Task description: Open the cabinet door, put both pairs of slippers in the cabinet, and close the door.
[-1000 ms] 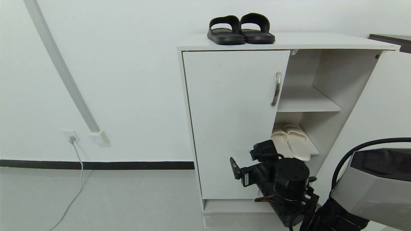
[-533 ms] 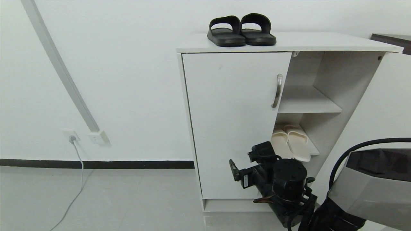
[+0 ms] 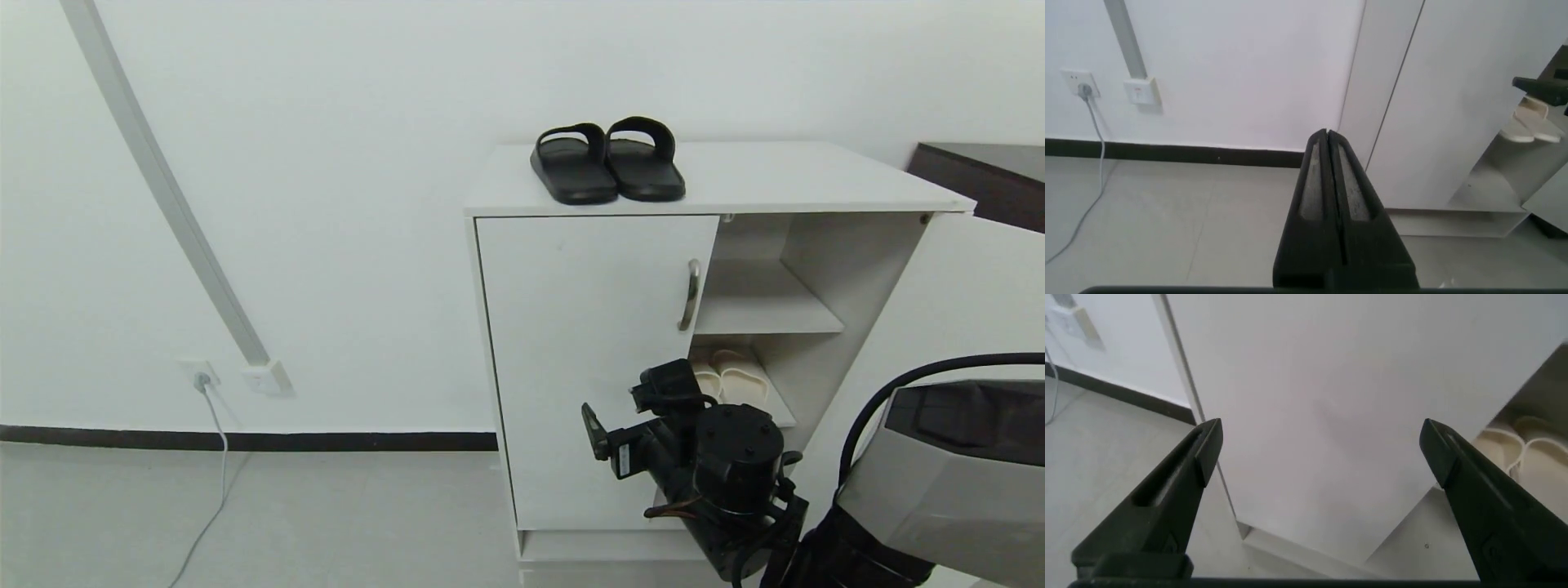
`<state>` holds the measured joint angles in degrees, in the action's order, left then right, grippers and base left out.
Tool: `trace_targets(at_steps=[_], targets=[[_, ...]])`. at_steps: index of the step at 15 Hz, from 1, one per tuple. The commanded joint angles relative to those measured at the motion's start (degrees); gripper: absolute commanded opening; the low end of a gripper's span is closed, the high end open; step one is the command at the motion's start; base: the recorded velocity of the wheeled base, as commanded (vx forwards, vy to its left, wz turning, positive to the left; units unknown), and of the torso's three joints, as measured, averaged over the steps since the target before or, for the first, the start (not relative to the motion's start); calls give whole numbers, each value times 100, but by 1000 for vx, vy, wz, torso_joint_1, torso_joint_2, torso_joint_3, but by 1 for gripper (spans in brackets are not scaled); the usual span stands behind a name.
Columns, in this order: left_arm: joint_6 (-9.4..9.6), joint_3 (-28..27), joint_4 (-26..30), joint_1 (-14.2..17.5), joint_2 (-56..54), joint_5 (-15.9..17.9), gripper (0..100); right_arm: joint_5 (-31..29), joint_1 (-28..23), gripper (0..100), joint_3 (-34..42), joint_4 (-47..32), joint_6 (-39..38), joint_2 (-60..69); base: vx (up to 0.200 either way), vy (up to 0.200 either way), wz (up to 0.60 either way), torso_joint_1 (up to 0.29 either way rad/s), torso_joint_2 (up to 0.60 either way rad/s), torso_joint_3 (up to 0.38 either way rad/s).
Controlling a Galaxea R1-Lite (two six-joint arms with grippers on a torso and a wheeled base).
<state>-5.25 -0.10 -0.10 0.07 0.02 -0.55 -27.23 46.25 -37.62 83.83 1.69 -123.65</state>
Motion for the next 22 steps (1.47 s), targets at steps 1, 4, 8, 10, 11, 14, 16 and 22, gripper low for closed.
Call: trace_targets(at_steps=[1, 4, 8, 10, 11, 14, 16, 22], targets=[[-2, 1, 1, 1, -2, -7, 0, -1, 7, 100, 0, 1, 6, -1, 0, 0, 0, 134, -461, -320], [-2, 1, 1, 1, -2, 2, 0, -1, 7, 100, 0, 19, 6, -10, 0, 0, 0, 154, -471, -321], [-2, 1, 1, 1, -2, 2, 0, -1, 7, 100, 0, 45, 15, -19, 0, 0, 0, 179, -486, -317], [-2, 1, 1, 1, -2, -7, 0, -1, 7, 100, 9, 89, 24, -19, 0, 0, 0, 198, -505, -310], [-2, 1, 1, 1, -2, 2, 0, -1, 7, 100, 9, 124, 85, -19, 0, 0, 0, 212, -530, -315], [-2, 1, 1, 1, 6, -7, 0, -1, 7, 100, 9, 142, 94, -28, 0, 0, 0, 220, -535, -318], [-2, 1, 1, 1, -2, -7, 0, -1, 7, 100, 18, 142, 94, -28, 0, 0, 0, 232, -549, -320], [-2, 1, 1, 1, -2, 2, 0, -1, 7, 100, 44, 151, 94, -28, 0, 0, 0, 254, -583, -328]])
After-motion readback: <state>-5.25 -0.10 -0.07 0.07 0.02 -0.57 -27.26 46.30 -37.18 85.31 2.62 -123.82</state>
